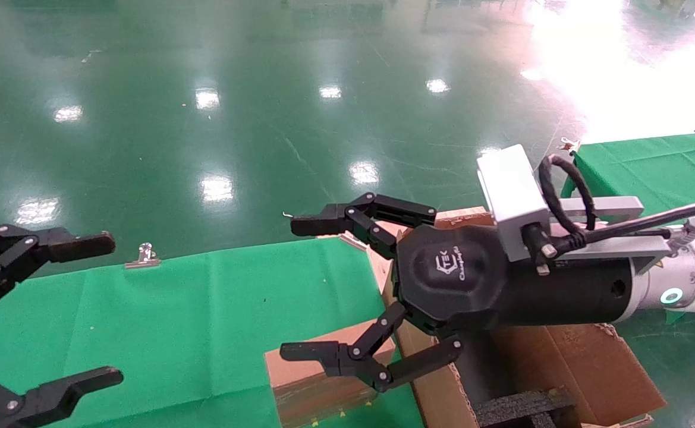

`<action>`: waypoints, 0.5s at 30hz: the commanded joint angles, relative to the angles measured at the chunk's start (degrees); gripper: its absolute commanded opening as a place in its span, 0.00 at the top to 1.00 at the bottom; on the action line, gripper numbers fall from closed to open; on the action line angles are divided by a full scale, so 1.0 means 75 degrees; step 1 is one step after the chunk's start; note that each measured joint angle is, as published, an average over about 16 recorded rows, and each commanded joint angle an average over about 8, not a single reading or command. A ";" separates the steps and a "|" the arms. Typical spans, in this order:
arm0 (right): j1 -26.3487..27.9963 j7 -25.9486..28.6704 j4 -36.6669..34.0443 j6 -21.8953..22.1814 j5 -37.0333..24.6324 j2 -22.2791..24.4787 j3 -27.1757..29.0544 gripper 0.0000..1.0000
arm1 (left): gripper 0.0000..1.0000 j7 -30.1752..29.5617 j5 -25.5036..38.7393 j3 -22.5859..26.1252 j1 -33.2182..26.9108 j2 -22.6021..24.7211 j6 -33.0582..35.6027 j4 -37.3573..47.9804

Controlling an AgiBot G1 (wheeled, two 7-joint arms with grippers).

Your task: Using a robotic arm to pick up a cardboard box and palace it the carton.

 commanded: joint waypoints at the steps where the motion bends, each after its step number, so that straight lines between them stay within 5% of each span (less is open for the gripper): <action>1: 0.0000 0.0000 0.0000 0.0000 0.0000 0.0000 0.0000 0.00 | 0.00 0.0000 0.0000 0.0000 0.0000 0.0000 0.0000 0.0000; 12: 0.0000 0.0000 0.0000 0.0000 0.0000 0.0000 0.0000 0.00 | 0.02 0.0000 0.0000 0.0000 0.0000 0.0000 0.0000 0.0000; 15: 0.0000 0.0000 0.0000 0.0000 0.0000 0.0000 0.0000 0.00 | 0.39 0.0000 0.0000 0.0000 0.0000 0.0000 0.0000 0.0000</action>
